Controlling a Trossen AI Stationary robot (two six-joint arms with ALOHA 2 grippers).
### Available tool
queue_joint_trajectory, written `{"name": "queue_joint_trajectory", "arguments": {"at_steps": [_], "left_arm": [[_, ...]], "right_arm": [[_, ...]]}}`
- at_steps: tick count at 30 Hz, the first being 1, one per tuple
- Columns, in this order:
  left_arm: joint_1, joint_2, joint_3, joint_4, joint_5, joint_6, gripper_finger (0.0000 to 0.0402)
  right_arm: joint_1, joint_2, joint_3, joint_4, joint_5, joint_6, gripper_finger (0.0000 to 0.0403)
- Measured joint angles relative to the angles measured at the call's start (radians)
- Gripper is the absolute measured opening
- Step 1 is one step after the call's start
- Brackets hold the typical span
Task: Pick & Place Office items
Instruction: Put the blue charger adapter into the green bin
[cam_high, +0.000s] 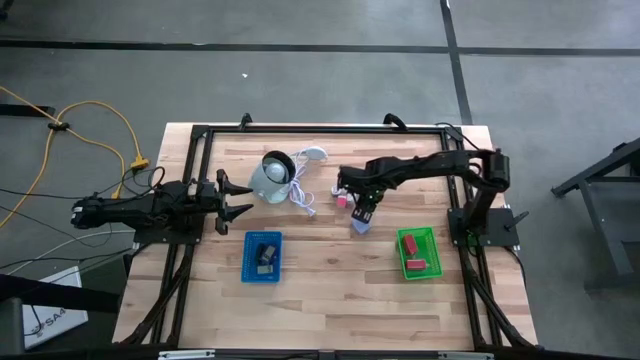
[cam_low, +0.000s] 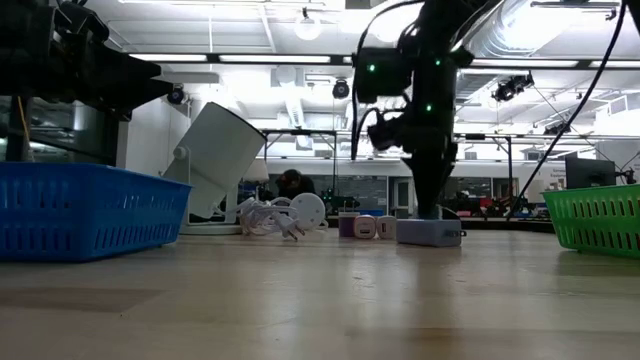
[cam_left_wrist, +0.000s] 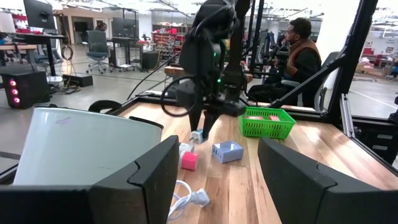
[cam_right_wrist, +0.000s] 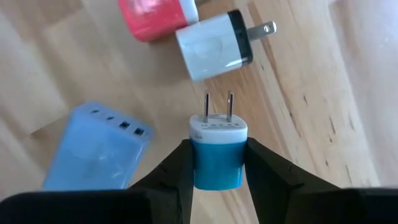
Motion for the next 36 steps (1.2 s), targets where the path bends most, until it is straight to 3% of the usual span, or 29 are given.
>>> {"name": "queue_joint_trajectory", "arguments": {"at_steps": [23, 36], "left_arm": [[0.0, 0.0, 0.0, 0.0, 0.0, 0.0, 0.0212], [0.0, 0.0, 0.0, 0.0, 0.0, 0.0, 0.0212]], "right_arm": [[0.024, -0.366, 0.0, -0.186, 0.029, 0.054, 0.0111], [0.102, -0.438, 0.0, -0.317, 0.087, 0.124, 0.011]]}}
